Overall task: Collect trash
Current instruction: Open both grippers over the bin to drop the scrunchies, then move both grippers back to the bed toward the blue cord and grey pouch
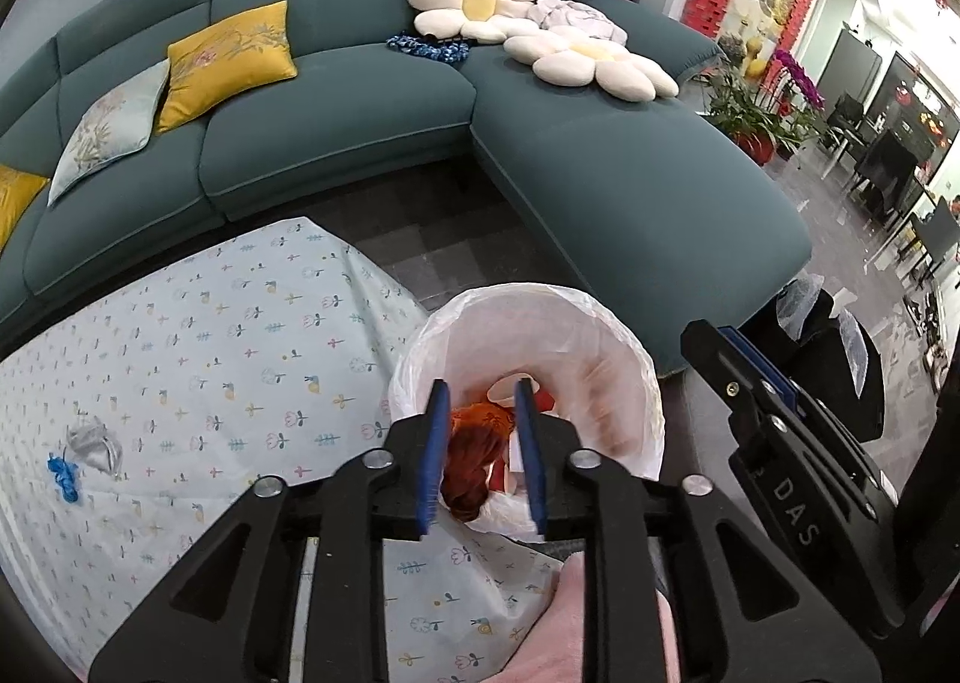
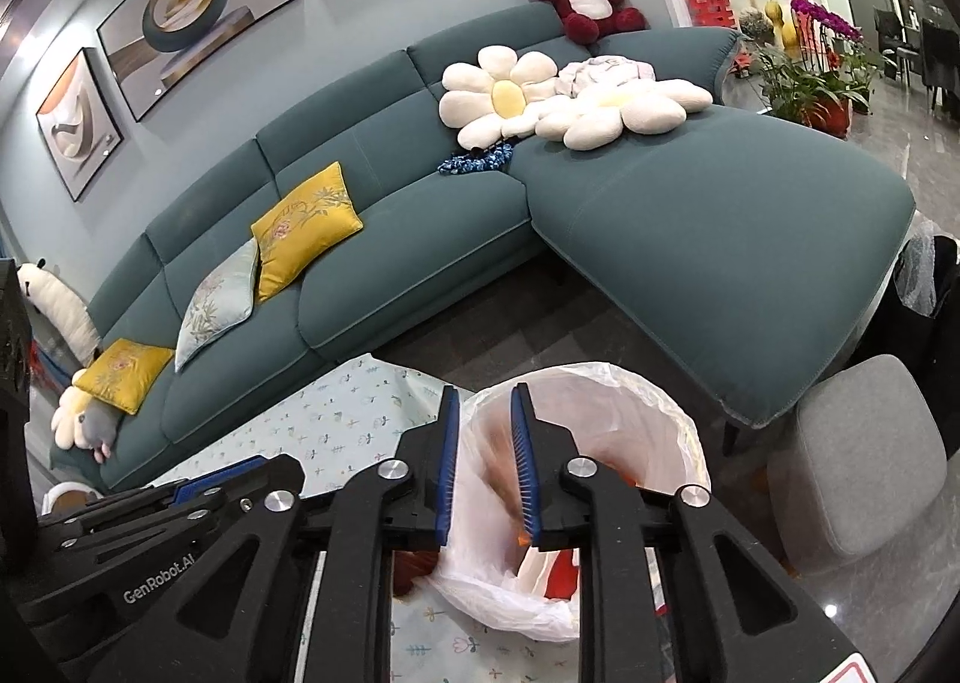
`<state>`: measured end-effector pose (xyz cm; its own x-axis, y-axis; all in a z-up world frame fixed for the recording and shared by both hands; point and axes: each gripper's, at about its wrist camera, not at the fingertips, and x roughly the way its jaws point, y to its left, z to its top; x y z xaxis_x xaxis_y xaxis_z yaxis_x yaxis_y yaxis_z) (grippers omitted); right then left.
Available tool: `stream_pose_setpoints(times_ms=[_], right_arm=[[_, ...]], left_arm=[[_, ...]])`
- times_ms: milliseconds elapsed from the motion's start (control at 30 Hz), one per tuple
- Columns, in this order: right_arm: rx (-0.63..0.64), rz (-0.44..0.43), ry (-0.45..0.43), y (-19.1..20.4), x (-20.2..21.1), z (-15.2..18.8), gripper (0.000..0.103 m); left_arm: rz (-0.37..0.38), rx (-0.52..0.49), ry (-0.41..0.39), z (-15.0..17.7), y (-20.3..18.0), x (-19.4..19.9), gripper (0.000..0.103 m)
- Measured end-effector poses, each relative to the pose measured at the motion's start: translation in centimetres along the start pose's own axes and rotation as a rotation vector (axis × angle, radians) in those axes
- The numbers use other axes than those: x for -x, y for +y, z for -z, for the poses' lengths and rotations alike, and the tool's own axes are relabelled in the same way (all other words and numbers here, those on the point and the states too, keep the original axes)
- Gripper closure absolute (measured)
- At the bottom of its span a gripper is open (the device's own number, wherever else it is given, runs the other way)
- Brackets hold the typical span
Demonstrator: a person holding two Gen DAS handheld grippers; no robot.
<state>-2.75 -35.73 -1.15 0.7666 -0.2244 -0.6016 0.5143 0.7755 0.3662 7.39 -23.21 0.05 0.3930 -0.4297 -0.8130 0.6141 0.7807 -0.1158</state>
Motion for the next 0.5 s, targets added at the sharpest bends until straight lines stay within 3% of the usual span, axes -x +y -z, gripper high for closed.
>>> stream_pose_setpoints(times_ms=[500], right_arm=[[0.046, -0.015, 0.004, 2.1, 0.4, 0.1, 0.077]], left_arm=[[-0.007, 0.051, -0.029, 0.1, 2.6, 1.5, 0.078]])
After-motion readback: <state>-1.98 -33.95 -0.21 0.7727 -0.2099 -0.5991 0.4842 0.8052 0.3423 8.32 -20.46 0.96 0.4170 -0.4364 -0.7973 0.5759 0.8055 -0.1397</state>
